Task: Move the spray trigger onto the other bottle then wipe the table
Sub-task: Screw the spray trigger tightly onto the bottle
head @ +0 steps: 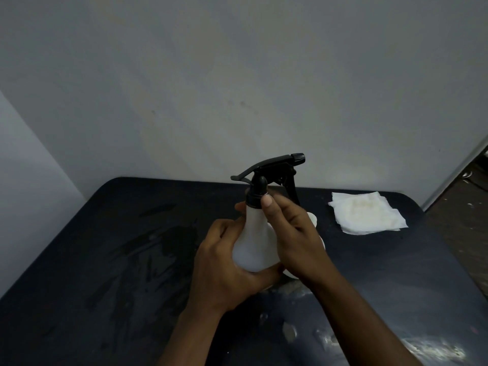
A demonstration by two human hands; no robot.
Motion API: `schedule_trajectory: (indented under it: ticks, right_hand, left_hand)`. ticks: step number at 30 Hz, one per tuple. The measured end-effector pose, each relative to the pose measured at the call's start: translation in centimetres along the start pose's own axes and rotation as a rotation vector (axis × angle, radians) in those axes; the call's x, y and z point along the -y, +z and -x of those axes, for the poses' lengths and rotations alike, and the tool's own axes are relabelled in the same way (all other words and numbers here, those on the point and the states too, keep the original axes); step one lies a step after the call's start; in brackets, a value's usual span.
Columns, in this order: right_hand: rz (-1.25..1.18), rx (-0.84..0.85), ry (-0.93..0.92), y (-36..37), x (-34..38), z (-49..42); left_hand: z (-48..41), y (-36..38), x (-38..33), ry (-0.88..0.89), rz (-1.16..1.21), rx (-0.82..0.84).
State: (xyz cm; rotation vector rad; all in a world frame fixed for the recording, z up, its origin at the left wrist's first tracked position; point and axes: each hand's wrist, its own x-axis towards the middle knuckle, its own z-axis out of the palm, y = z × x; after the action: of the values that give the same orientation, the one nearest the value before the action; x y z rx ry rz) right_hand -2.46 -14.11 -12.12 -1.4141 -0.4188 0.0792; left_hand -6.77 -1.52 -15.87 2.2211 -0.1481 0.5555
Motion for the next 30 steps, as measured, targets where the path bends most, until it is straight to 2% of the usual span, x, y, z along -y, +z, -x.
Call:
schedule_trajectory:
  ticks: [5, 10, 15, 19, 26, 30]
  right_hand:
    - [0.007, 0.011, -0.009, 0.0, 0.3, 0.3]
    - [0.162, -0.129, -0.085, 0.4, 0.3, 0.4]
    - [0.062, -0.020, -0.031, -0.1, 1.0, 0.3]
    - [-0.023, -0.061, 0.014, 0.2, 0.8, 0.2]
    - [-0.007, -0.024, -0.022, 0.5, 0.2, 0.0]
    - [0.032, -0.059, -0.039, 0.9, -0.2, -0.1]
  left_hand:
    - [0.2, 0.5, -0.2, -0.034, 0.003, 0.002]
    - [0.4, 0.5, -0.5, -0.029, -0.070, 0.021]
    - [0.2, -0.2, -0.9, 0.021, -0.084, -0.046]
    - [0.0, -0.4, -0.8, 0.015, -0.110, -0.048]
    - [0.2, -0.2, -0.6, -0.035, -0.125, -0.055]
    - [0.3, -0.2, -0.6, -0.040, -0.134, -0.072]
